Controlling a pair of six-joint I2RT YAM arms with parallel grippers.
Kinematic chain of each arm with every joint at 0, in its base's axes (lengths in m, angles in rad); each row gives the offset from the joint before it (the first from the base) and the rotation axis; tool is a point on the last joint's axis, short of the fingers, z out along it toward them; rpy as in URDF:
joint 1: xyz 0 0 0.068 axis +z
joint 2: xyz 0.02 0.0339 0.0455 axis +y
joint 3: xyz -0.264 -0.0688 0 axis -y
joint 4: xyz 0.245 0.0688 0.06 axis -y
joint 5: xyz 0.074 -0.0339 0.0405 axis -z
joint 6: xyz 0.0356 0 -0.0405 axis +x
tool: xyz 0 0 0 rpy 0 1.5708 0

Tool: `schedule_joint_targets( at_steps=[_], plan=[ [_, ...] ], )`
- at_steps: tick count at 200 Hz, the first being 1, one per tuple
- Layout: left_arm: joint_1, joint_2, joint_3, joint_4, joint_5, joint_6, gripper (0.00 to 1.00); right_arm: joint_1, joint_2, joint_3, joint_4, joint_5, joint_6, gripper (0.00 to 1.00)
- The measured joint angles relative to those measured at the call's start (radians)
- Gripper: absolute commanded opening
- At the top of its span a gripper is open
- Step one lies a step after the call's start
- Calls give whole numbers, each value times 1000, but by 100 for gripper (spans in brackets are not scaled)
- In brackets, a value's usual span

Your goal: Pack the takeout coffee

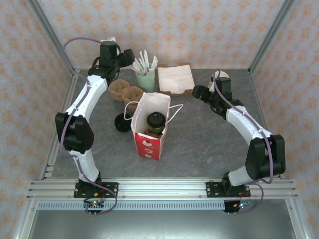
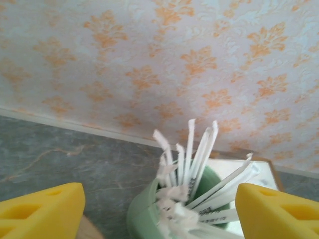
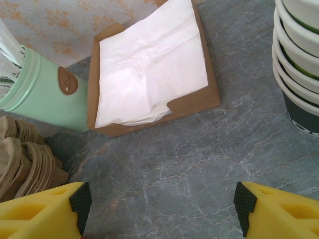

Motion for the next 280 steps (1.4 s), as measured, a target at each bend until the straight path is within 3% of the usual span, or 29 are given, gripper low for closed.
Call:
schedule_joint_targets(
  at_steps=[44, 102, 184, 254, 280],
  plan=[
    [0, 200, 266, -98, 1, -30, 55, 0, 0, 12, -11, -17, 0, 75],
    [11, 422, 543, -230, 20, -116, 51, 2, 0, 13, -29, -25, -1, 74],
    [43, 570, 743, -257, 90, -236, 39, 2, 15, 25, -41, -28, -9, 73],
    [45, 607, 760, -263, 125, -277, 36, 2, 24, 29, -47, -32, -9, 73],
    [45, 615, 767, -264, 129, -289, 31, 2, 29, 29, -47, -32, -9, 72]
  ],
)
